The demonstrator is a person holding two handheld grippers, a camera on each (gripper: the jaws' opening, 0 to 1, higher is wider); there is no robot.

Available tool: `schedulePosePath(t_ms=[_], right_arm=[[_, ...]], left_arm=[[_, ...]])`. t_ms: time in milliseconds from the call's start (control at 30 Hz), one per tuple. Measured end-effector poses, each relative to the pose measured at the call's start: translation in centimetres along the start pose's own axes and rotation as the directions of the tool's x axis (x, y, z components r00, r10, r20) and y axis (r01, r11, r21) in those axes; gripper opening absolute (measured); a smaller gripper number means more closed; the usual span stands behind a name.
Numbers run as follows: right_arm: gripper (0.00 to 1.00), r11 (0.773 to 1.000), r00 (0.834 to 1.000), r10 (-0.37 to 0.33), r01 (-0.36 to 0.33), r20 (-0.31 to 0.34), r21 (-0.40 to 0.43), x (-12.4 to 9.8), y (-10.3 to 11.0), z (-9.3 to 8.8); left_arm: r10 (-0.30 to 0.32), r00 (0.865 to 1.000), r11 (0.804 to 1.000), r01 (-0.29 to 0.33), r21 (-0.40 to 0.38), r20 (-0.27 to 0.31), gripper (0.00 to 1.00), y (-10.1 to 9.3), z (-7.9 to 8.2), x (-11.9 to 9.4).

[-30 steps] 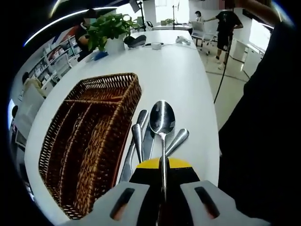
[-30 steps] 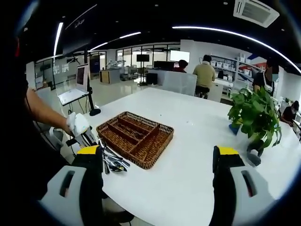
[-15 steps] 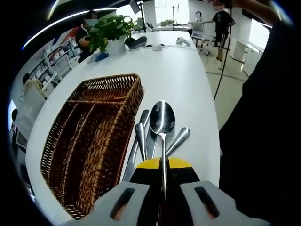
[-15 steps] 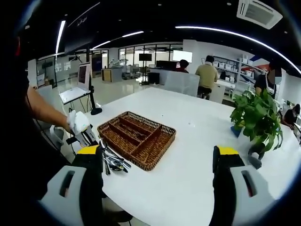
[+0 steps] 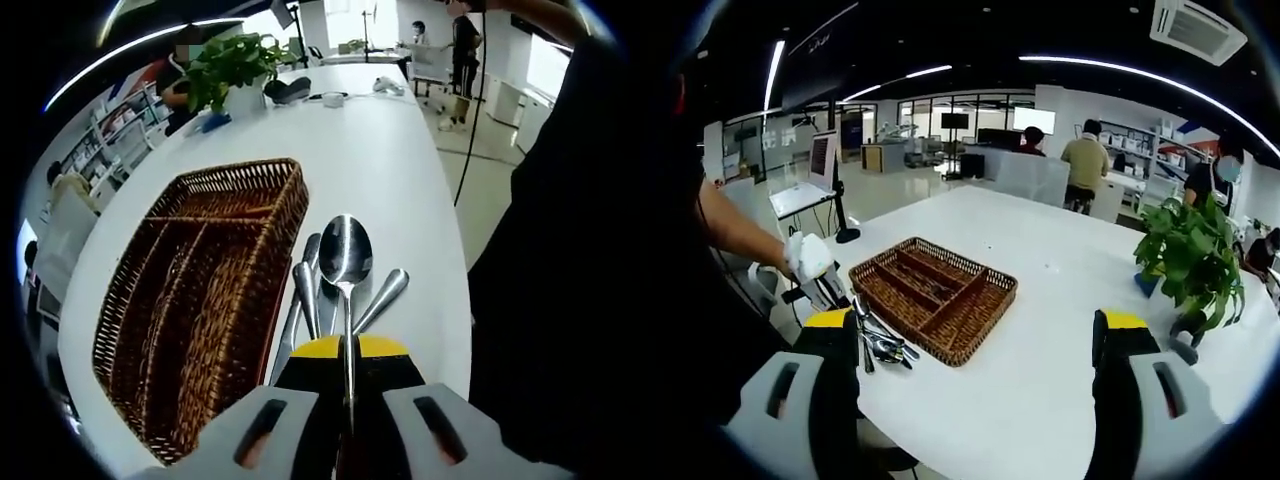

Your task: Arrange the knives, forks, and spoons in their matching storage slots by inserting each utensil handle-first until every utensil is classified and aligned in the correct compartment

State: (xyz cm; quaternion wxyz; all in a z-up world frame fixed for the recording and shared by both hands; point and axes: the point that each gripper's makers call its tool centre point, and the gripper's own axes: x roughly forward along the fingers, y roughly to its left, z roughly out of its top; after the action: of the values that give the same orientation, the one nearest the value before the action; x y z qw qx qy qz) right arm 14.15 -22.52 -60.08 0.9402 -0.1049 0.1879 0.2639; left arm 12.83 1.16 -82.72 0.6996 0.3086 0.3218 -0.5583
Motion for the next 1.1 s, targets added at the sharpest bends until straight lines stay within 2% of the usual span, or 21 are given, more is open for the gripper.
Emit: schedulePosePath(t_ms=[167,400,733,1100], right_arm=[[1.00,1.000,1.000,0.002,-0.002,0.015,0.005,-0.1,0.2,0.1],[1.00,1.000,1.000,0.009,-0.009,0.005,0.009,0.1,0.5,-0.3],[1.00,1.000,1.000,0.013,-0.013,0.007,0.017,0.2,0.6,-0.3],[1.00,1.000,1.000,0.019,-0.019,0.005,0.025,0.4,0.4,-0.5]], left_arm=[[-0.005,1.000,1.000,0.005,0.009,-0.016,0.00,-0.1,-0.2,0.0],[-0.009,1.000,1.000,0.009,0.001,-0.012,0.00,0.1,-0.2,-0.1],[0.005,0.999,1.000,-0.006,0.013,0.037,0.00,0.8,1.5,-1.0],[-0.021,0.995,1.000,0.020,0.013,0.101,0.00,1.3,3.4,-2.6]])
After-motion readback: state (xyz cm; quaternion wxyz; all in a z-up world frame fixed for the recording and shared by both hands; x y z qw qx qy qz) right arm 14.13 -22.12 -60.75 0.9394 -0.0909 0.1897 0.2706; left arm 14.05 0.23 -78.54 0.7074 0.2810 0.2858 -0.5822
